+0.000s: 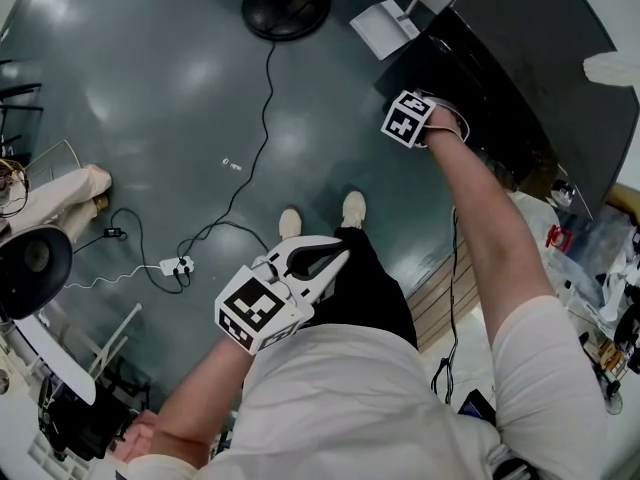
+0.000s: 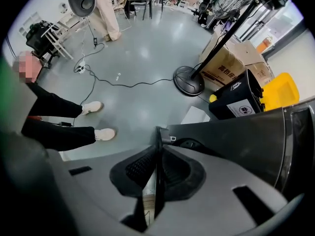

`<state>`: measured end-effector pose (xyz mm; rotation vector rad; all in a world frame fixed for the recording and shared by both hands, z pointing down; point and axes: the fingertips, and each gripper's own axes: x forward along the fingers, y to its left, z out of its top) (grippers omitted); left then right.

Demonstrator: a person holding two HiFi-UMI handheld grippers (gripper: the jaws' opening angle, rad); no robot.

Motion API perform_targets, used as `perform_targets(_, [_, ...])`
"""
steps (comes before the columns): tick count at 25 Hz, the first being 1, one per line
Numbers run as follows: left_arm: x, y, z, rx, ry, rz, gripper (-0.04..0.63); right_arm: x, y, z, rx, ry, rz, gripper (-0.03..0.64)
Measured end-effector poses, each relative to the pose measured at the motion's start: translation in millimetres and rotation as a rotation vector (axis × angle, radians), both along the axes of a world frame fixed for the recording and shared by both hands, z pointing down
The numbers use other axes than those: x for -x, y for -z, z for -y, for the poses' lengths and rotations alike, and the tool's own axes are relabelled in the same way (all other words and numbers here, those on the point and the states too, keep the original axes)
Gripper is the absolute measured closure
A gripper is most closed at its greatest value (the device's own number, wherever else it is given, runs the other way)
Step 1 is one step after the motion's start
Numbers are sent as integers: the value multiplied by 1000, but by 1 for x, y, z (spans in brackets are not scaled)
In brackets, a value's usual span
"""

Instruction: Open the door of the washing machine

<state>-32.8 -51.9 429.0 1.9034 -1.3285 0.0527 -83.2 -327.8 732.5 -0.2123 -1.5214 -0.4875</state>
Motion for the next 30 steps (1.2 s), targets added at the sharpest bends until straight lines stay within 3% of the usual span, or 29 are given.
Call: perform_targets(30, [7, 10, -80, -36, -149, 48, 572, -61, -5, -123, 3, 141, -90, 566])
